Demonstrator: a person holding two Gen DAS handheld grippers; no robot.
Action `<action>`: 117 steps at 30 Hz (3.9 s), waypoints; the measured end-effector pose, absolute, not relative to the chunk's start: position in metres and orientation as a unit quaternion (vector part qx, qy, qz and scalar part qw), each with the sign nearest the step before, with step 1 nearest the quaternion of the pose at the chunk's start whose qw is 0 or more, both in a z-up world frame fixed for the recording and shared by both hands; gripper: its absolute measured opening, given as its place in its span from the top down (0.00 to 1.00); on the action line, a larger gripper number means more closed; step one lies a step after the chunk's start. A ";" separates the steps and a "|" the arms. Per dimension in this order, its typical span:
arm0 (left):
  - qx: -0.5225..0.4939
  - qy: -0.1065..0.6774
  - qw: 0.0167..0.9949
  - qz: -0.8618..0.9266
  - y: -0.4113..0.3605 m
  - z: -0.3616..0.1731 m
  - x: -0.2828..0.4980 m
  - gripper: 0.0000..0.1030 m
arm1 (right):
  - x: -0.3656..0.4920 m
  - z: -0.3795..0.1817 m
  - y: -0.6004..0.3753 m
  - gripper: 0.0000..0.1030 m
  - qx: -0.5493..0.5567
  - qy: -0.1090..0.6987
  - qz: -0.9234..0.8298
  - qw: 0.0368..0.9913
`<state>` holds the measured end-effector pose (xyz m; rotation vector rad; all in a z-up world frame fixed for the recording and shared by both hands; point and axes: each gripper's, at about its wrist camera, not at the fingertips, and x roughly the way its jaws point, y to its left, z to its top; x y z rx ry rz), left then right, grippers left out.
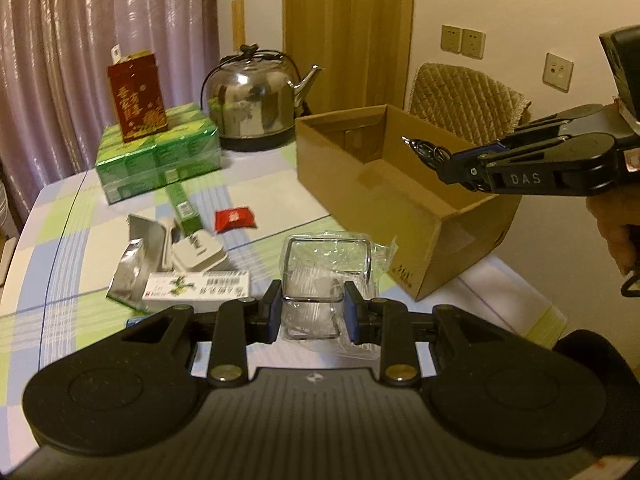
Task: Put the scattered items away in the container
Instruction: 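Carry the cable and clear box over the cardboard box with both tools, then open both tools to drop the cable and clear box into the cardboard box, then move both tools back toward the remaining items on the table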
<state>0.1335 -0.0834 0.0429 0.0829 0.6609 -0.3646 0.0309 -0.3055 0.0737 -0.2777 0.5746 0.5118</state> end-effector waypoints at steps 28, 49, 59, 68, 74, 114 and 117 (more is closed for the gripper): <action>0.203 0.289 0.887 -0.297 -0.254 0.049 0.279 0.75 | 0.149 0.037 -0.416 0.90 -0.027 0.340 0.171 0.924; 0.274 0.298 0.855 -0.324 -0.285 0.007 0.299 0.70 | 0.163 0.014 -0.414 0.90 -0.042 0.360 0.174 0.916; 0.238 0.283 0.880 -0.299 -0.253 0.031 0.288 0.68 | 0.163 0.009 -0.400 0.89 -0.046 0.375 0.185 0.907; 0.218 0.289 0.887 -0.287 -0.240 0.031 0.280 0.68 | 0.165 0.007 -0.395 0.76 -0.045 0.375 0.178 0.909; 0.207 0.290 0.891 -0.283 -0.232 0.034 0.276 0.68 | 0.155 0.018 -0.396 0.58 -0.035 0.362 0.175 0.915; 0.101 0.335 0.929 -0.123 -0.064 0.040 0.124 0.29 | 0.003 0.063 -0.274 0.13 -0.074 0.311 0.285 0.904; 0.090 0.343 0.928 -0.112 -0.051 0.033 0.118 0.23 | -0.002 0.057 -0.265 0.12 -0.078 0.316 0.291 0.900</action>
